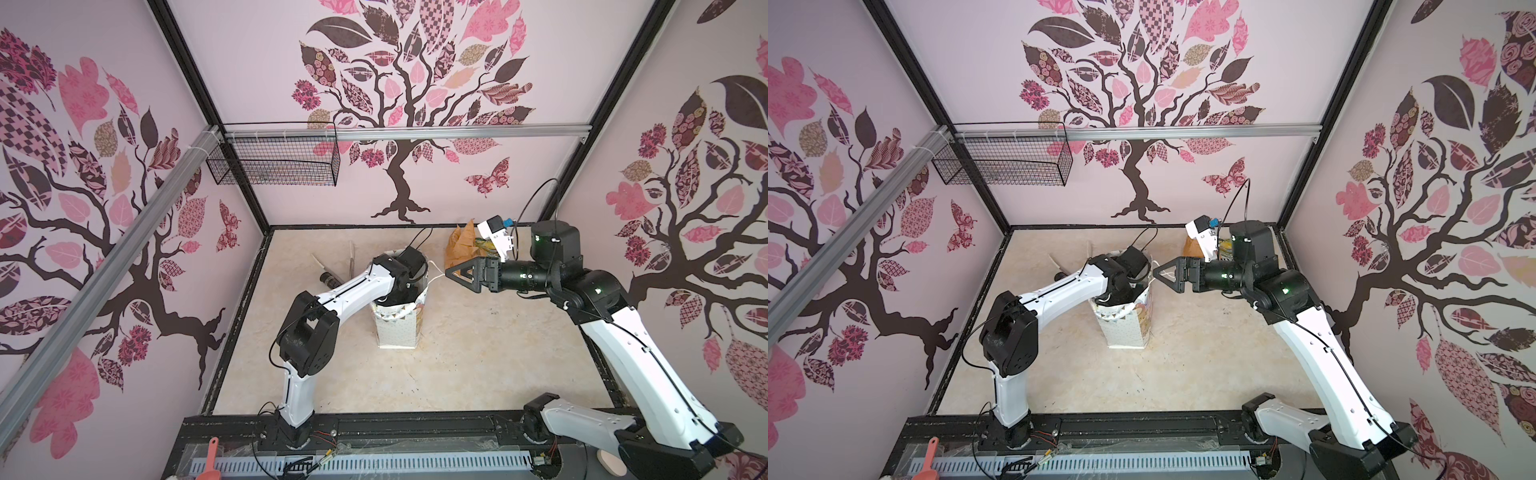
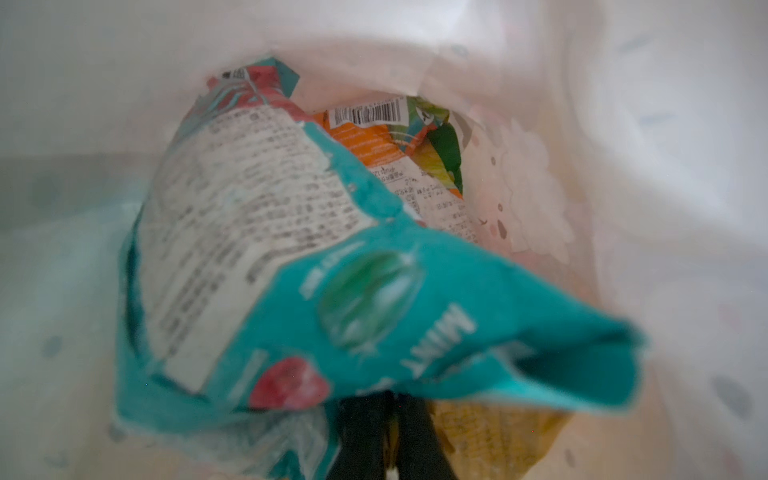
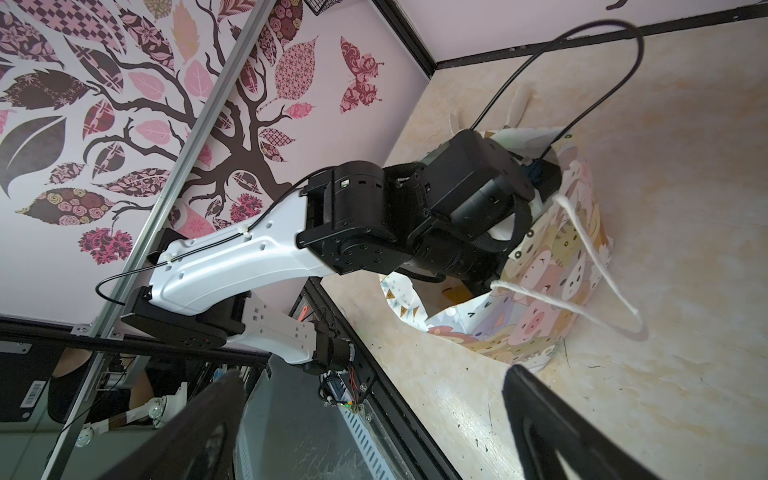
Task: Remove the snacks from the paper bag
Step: 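Lower the left gripper deeper into the bag toward the yellow chip bag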
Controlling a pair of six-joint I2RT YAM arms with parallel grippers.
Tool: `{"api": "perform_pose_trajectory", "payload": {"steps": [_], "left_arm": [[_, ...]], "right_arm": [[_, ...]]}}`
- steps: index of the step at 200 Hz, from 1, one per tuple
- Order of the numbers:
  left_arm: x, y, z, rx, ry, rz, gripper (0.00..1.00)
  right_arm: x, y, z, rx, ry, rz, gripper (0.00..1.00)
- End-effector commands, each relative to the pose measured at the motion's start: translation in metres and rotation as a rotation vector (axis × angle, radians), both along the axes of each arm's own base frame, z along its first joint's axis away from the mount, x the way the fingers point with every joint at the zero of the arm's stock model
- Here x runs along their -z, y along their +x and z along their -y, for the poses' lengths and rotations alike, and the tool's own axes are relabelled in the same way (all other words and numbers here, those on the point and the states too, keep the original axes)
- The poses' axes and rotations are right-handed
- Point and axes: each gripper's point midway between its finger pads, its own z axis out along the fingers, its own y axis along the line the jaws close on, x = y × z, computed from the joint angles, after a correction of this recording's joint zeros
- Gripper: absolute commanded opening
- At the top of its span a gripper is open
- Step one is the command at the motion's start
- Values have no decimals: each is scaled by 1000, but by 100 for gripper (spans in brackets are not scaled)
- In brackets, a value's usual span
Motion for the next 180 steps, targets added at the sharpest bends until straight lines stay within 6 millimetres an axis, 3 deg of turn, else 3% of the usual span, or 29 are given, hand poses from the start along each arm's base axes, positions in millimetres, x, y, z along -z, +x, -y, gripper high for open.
{"api": "perform_pose_trajectory", "payload": {"steps": [1,51,180], "left_arm": [[3,-7,-6,-4,15,-33,0],[-22,-4,-2,-8,-28,11,0],[-109,6,-3,-14,-108,186,0]], "right_arm": [[-8,-7,3,3,12,25,100],[-8,-7,4,11,13,25,100],[-1,-3,4,25,8,9,100]]}}
